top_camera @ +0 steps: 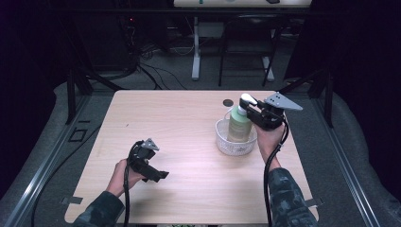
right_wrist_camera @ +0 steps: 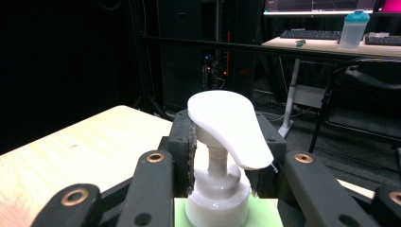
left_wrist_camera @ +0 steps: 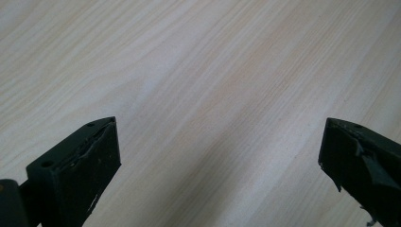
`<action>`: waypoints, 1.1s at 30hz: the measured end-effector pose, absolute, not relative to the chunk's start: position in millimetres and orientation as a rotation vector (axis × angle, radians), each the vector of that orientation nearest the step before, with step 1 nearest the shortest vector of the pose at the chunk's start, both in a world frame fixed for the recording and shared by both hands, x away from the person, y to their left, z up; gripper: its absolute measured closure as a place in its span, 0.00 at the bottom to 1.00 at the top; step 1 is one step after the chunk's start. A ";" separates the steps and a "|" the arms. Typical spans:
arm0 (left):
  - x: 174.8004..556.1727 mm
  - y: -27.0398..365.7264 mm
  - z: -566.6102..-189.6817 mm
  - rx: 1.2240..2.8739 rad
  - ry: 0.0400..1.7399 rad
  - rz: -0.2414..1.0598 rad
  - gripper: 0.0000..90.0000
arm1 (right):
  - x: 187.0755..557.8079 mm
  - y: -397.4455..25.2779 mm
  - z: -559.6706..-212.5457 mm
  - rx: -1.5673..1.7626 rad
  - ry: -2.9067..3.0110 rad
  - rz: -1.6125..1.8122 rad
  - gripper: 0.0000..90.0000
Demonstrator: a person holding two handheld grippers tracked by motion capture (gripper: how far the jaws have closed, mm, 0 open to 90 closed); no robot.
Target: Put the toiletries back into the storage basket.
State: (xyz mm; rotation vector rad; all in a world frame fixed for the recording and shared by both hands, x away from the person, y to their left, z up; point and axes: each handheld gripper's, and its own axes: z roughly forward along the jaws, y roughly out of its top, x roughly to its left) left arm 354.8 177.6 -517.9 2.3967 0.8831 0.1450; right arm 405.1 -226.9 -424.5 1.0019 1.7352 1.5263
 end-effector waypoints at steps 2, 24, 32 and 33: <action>354.8 177.4 -518.0 2.398 0.881 0.144 0.00 | 403.8 -228.0 -425.4 0.996 1.734 1.534 0.74; 354.2 176.5 -517.7 2.397 0.878 0.145 0.00 | 399.3 -231.1 -424.7 0.967 1.746 1.571 0.69; 354.0 175.7 -517.8 2.399 0.876 0.140 0.00 | 398.1 -231.5 -421.1 1.003 1.743 1.565 0.37; 354.0 175.7 -517.8 2.399 0.876 0.140 0.00 | 398.1 -231.5 -421.1 1.003 1.743 1.565 0.37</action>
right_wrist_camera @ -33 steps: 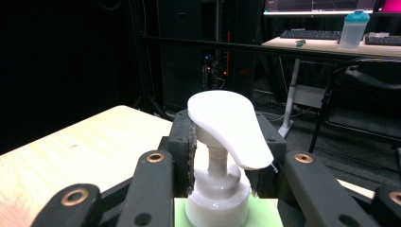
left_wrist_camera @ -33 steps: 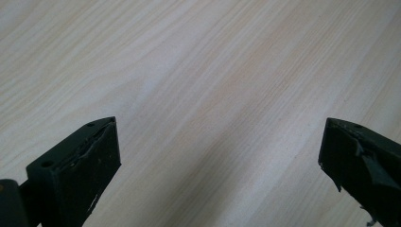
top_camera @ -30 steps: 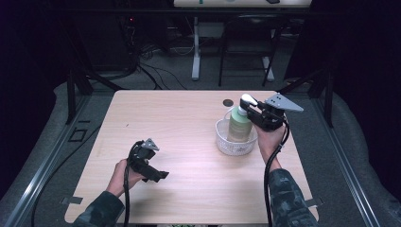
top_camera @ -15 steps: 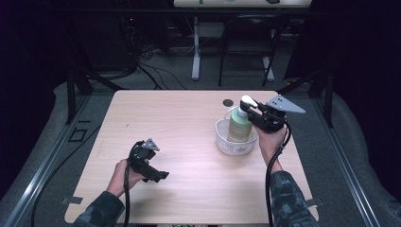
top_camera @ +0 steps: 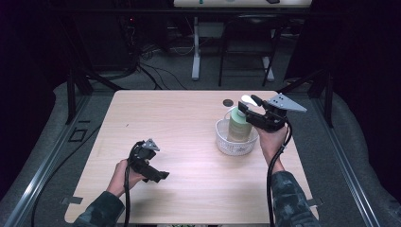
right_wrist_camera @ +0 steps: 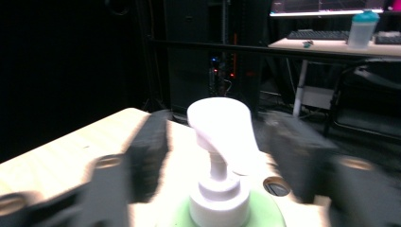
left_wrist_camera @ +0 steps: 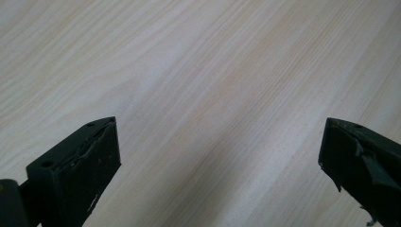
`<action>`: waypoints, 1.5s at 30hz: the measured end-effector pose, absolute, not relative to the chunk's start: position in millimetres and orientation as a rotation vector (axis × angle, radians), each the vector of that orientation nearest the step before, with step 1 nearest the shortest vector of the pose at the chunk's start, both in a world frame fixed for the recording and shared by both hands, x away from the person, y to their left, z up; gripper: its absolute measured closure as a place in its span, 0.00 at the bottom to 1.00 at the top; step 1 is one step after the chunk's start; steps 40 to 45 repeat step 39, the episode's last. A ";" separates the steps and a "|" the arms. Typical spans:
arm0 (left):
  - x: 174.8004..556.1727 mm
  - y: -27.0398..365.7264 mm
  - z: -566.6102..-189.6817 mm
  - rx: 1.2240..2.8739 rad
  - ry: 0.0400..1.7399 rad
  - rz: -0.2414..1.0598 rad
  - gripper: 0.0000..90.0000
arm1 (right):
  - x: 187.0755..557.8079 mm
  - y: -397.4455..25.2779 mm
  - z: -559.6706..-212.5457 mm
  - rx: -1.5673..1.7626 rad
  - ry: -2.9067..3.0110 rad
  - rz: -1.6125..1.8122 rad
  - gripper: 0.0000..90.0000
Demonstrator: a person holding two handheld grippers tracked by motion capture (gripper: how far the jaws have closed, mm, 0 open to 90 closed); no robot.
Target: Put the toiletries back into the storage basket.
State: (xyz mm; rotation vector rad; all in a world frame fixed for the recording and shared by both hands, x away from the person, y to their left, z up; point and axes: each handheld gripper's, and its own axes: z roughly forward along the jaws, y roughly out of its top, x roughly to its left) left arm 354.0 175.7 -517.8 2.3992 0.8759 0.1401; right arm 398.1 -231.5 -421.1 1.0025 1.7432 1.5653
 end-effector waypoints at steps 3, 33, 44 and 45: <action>354.0 175.9 -517.7 2.399 0.876 0.140 0.00 | 396.6 -233.7 -420.7 1.036 1.742 1.549 0.21; 355.4 174.9 -519.8 2.385 0.872 0.166 0.00 | 299.2 -284.5 -448.1 1.198 1.841 1.441 0.04; 358.7 177.1 -521.8 2.385 0.876 0.171 0.00 | 289.9 -291.1 -461.6 1.281 1.864 1.368 0.03; 358.7 177.1 -521.8 2.385 0.876 0.171 0.00 | 289.9 -291.1 -461.6 1.281 1.864 1.368 0.03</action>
